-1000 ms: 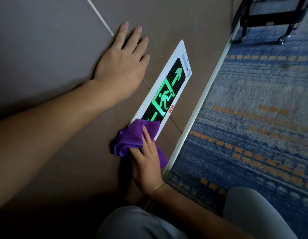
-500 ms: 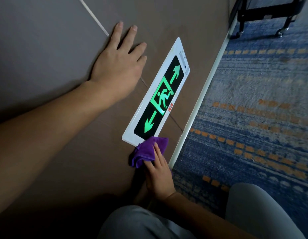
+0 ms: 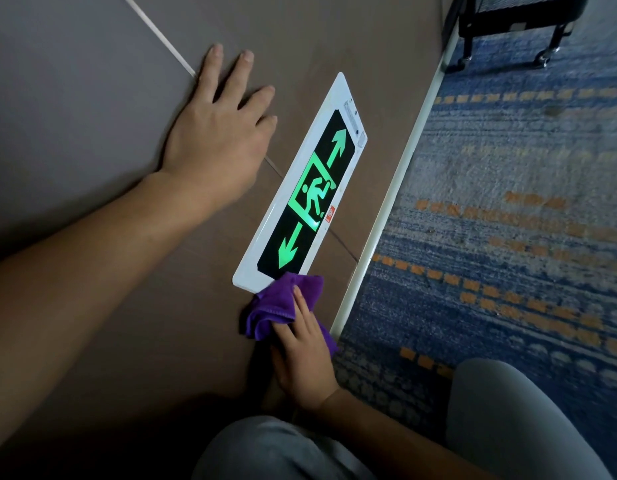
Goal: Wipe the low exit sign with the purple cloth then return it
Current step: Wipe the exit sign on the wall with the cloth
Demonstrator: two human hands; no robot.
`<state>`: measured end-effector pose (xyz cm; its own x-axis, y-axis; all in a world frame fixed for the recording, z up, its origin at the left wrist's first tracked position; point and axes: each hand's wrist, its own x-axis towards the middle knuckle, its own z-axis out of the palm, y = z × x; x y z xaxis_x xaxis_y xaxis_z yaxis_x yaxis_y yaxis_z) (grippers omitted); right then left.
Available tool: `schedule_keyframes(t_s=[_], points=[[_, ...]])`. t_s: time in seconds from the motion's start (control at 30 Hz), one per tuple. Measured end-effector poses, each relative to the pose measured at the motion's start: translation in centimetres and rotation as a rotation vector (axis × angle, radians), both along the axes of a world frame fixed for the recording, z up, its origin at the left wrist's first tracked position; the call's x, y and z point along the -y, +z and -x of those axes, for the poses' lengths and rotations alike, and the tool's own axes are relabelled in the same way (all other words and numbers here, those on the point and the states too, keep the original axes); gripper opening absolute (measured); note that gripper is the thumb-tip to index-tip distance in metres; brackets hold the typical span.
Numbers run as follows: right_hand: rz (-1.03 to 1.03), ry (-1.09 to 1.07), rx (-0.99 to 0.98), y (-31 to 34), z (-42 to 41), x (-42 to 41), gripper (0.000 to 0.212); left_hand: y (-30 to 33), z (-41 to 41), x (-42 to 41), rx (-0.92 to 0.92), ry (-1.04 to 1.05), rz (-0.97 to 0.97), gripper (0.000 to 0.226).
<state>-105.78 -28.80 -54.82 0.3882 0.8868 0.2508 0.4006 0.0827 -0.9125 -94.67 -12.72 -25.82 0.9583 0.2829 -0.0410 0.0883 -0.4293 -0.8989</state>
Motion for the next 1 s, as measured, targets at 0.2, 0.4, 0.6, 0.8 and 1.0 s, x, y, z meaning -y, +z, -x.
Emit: schedule_keyframes(t_s=[0.2,0.4,0.6,0.8,1.0], points=[[0.086,-0.045,-0.028,-2.5,0.4,0.6,0.065,-0.1,0.0,-0.2,0.059,-0.013,0.071,0.043],[-0.01,-0.077,-0.07,-0.1,0.5,-0.5,0.082,-0.3,0.0,-0.2,0.087,-0.007,0.099,0.041],[0.011,-0.075,-0.141,0.7,0.1,-0.5,0.071,-0.7,0.1,-0.5,0.101,-0.036,0.088,0.04],[0.158,-0.152,-0.393,0.9,-0.9,-1.2,0.063,-1.4,-0.3,0.0,0.123,-0.05,0.124,0.048],[0.178,-0.276,-0.463,2.0,-7.9,-5.8,0.069,-1.6,-0.3,-0.1,0.095,-0.045,0.102,0.047]])
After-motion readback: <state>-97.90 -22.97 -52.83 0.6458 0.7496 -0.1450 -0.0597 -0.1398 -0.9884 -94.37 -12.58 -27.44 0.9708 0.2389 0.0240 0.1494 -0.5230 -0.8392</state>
